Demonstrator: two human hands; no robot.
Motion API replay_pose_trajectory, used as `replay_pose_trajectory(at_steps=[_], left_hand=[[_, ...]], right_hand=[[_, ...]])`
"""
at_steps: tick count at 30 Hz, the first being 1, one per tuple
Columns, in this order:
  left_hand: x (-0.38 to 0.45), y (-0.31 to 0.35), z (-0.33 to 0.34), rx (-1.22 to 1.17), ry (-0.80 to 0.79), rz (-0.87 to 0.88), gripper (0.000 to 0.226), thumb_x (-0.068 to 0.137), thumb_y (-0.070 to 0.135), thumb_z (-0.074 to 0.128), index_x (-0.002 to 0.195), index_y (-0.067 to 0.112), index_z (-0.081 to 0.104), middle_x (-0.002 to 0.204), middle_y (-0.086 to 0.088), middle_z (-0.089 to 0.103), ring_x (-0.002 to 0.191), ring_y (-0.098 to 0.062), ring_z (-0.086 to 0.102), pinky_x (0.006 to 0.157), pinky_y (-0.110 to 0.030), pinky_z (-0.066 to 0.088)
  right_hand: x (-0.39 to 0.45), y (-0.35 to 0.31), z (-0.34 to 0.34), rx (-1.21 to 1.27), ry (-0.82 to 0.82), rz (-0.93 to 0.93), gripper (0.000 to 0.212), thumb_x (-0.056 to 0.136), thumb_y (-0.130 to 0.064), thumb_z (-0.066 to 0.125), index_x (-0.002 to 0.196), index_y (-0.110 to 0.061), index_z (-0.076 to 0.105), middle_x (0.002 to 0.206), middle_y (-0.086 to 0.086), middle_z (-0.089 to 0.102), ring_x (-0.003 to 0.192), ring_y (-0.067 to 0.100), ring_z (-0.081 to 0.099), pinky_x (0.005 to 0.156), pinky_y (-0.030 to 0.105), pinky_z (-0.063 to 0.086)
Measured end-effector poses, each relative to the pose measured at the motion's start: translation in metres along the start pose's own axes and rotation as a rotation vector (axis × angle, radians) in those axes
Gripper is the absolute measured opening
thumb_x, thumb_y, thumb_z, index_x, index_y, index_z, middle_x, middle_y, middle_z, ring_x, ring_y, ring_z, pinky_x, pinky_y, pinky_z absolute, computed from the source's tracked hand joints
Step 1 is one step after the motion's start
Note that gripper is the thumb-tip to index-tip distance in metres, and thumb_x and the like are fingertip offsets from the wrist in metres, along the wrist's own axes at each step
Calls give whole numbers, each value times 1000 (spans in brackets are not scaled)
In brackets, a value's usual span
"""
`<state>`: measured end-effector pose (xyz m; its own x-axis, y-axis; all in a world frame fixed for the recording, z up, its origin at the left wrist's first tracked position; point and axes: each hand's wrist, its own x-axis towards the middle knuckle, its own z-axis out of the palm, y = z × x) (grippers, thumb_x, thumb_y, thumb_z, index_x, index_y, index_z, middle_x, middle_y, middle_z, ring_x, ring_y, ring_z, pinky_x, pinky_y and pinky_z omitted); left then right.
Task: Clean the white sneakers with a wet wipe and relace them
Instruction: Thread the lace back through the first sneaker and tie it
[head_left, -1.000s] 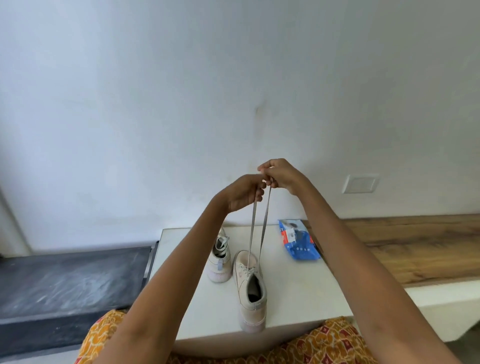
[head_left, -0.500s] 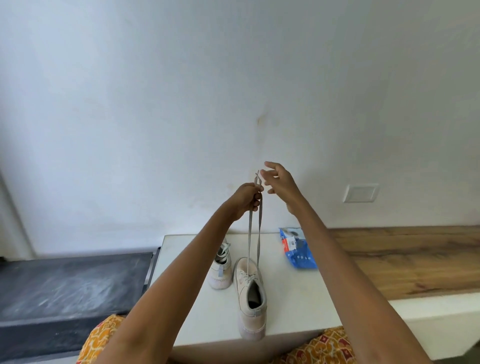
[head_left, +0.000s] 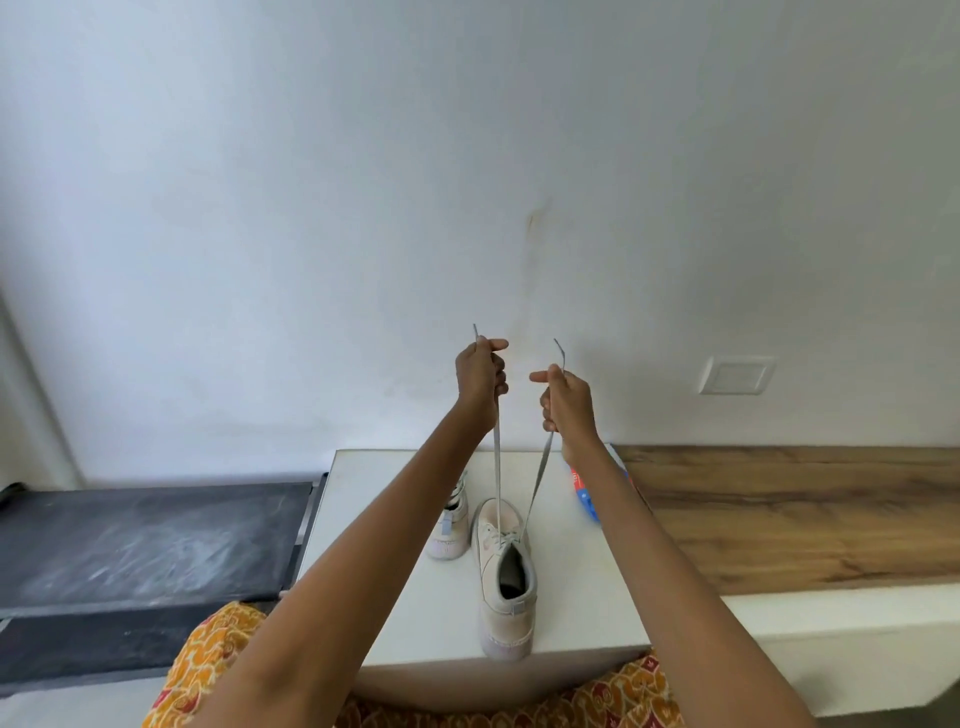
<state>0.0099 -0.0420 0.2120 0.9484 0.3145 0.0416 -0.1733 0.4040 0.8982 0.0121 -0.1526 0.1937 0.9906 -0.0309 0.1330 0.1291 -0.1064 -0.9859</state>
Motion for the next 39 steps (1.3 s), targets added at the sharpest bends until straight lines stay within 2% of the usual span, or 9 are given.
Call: replay_pose_trajectory(at_steps=[3, 7, 11, 16, 20, 25, 28, 32, 39], left_hand=[[-7, -4, -2, 101, -165, 135, 37, 101, 18, 34, 89, 5, 66, 58, -1, 55, 54, -13, 50, 56, -23, 43], [-9, -1, -1, 492, -350, 198, 31, 97, 21, 42, 103, 9, 70, 101, -5, 69, 90, -15, 61, 73, -20, 45], [-7, 5, -12, 539, -467, -5, 39, 100, 31, 36, 114, 6, 63, 96, -21, 66, 53, -13, 62, 42, -18, 44], [-4, -4, -38, 371, -748, -333, 72, 96, 59, 11, 101, 5, 59, 83, -13, 65, 73, -32, 65, 76, -40, 55], [-2, -17, -42, 284, -532, -320, 46, 102, 40, 25, 103, 7, 57, 77, -7, 55, 49, -16, 52, 53, -28, 50], [7, -21, -47, 279, -542, -322, 40, 93, -13, 32, 128, -2, 47, 100, -18, 59, 50, -16, 59, 54, -26, 55], [-2, -22, -50, 334, -700, -319, 30, 95, -7, 38, 119, 0, 54, 102, -21, 60, 58, -16, 65, 67, -33, 59], [2, -31, -64, 534, -663, -202, 21, 96, 5, 48, 107, -2, 63, 83, -11, 61, 64, -18, 63, 75, -31, 58], [1, -66, -70, 328, -302, -96, 13, 93, 14, 53, 85, 8, 62, 86, -7, 64, 73, -21, 63, 74, -30, 51]], right_hand=[[-4, -7, 7, -322, -186, 89, 27, 96, -23, 33, 95, -19, 60, 60, -1, 42, 48, 10, 31, 43, 22, 24], [-16, -25, 15, -758, -541, -20, 22, 90, -12, 37, 72, -20, 46, 69, 0, 46, 58, 12, 38, 50, 22, 30], [-22, -37, 5, -576, -639, -20, 22, 92, -17, 44, 77, -14, 60, 65, -3, 43, 54, 10, 34, 47, 20, 26], [-15, -36, -12, -457, -632, -113, 28, 99, -23, 44, 83, -7, 61, 58, -6, 54, 51, 9, 43, 51, 22, 38], [-8, -33, -29, -643, -764, -221, 13, 87, -17, 66, 94, -11, 74, 86, -2, 71, 76, 5, 62, 70, 19, 51], [-4, -9, -34, -799, -492, -395, 10, 78, -14, 71, 86, -20, 68, 84, -3, 71, 80, 13, 63, 77, 32, 49], [-7, 9, -31, -799, -288, -516, 16, 79, -29, 70, 81, -22, 56, 75, -7, 64, 73, 14, 58, 66, 30, 44], [-7, 26, -30, -790, -127, -641, 14, 79, -28, 70, 75, -18, 60, 74, -5, 61, 73, 15, 54, 63, 32, 42], [-6, 53, -38, -836, -94, -781, 17, 83, -32, 69, 78, -15, 70, 73, -2, 65, 71, 15, 55, 55, 31, 42]])
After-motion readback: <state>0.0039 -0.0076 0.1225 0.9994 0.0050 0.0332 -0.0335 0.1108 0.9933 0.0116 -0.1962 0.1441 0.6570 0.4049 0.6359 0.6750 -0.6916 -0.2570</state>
